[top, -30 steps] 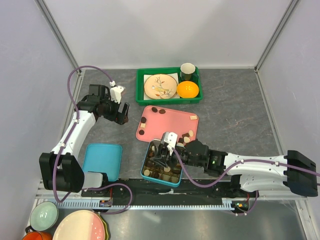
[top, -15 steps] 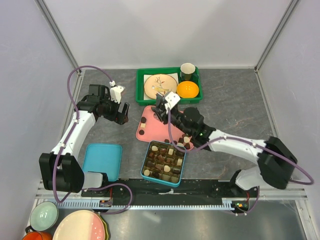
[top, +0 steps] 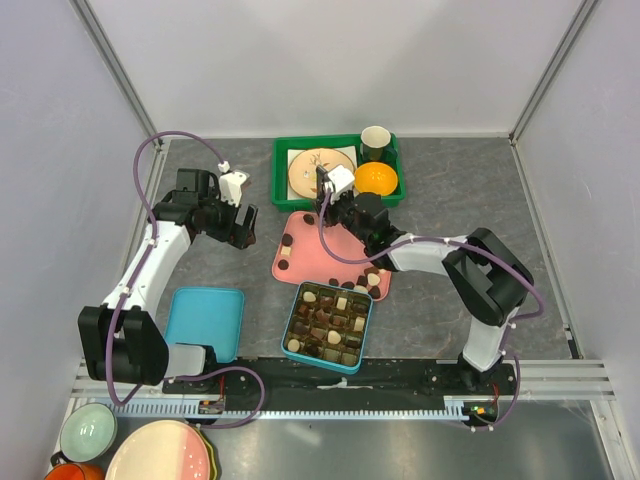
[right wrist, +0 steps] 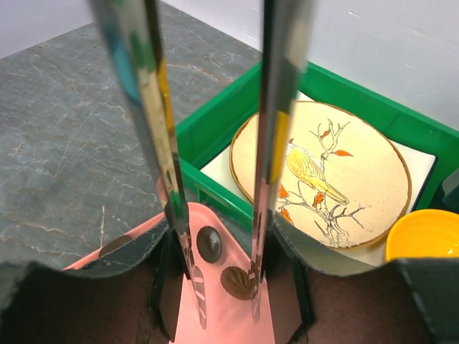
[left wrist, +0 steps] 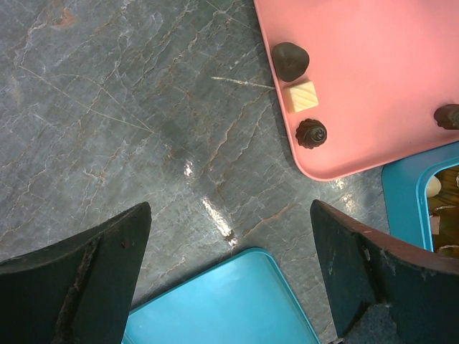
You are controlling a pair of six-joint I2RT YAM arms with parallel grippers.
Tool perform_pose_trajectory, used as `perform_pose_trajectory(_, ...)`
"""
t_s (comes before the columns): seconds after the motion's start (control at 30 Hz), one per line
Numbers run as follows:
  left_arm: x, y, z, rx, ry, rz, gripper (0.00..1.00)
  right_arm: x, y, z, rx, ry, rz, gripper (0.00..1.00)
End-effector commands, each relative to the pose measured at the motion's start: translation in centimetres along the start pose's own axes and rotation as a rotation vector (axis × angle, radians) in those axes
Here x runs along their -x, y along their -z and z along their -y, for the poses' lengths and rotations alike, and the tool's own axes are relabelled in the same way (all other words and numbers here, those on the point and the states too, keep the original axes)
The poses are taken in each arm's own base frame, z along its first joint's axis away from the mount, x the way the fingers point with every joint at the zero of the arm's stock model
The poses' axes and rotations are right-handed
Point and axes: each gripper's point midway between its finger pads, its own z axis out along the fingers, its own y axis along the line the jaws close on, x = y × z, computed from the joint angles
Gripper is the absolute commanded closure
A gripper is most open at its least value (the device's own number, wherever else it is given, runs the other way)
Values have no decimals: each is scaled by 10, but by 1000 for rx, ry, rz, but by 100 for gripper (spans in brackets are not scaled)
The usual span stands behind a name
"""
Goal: Pack the chocolate
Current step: Pick up the fake chocolate from the plate.
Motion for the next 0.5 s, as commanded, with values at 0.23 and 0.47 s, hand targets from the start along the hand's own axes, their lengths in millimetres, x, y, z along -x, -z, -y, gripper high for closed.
perform_pose_trajectory(0.23, 13, 8, -4, 17, -46, 52, 1, 20, -22, 8, -21, -13, 130, 47)
perform_pose_trajectory(0.47, 13, 9, -4, 22, -48, 49, 1, -2, -25, 11, -21, -7, 99, 48)
